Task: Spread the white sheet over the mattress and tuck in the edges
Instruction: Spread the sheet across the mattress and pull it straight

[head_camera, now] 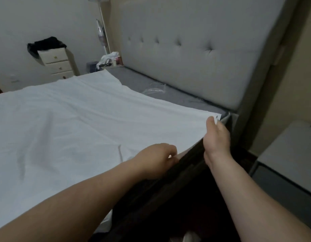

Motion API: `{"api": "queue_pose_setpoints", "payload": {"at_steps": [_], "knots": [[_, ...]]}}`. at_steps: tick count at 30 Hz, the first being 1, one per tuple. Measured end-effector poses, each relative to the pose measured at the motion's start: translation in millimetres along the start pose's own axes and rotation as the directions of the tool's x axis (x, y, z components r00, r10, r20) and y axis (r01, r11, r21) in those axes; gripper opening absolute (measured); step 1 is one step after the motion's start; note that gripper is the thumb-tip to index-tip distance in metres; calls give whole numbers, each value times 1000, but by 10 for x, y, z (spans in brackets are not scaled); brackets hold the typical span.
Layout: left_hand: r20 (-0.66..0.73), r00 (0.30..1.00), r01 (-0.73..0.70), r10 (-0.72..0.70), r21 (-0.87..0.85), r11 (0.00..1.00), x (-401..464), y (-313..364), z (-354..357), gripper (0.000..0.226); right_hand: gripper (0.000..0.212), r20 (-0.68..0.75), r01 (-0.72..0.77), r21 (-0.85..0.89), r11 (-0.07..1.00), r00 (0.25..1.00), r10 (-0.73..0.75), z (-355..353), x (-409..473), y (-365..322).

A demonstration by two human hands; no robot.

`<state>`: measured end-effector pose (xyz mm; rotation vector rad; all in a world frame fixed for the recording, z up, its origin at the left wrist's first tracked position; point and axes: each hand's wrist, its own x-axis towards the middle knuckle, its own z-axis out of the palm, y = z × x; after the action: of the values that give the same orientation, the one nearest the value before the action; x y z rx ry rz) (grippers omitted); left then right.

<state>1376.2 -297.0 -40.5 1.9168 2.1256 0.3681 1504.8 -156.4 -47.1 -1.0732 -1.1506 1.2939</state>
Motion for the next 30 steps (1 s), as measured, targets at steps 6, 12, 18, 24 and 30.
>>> {"api": "queue_pose_setpoints", "payload": {"at_steps": [6,12,18,24,30], "knots": [[-5,1000,-15,15,2,1000,134,401,222,25,45,-3,71,-214,974,997,-73,-562,150,70],[191,981,47,-28,-95,994,56,462,350,20,63,280,14,-904,427,775,567,-874,141,445],[69,957,252,-283,292,923,-330,-135,285,38,53,462,281,-732,621,874,150,-276,112,336],[-59,772,615,-632,317,722,-944,-750,355,67,51,768,612,-638,467,467,438,249,-493,716],[-137,764,636,-631,325,699,-1329,-1005,425,11,49,745,668,-664,337,632,215,629,-745,990]]}}
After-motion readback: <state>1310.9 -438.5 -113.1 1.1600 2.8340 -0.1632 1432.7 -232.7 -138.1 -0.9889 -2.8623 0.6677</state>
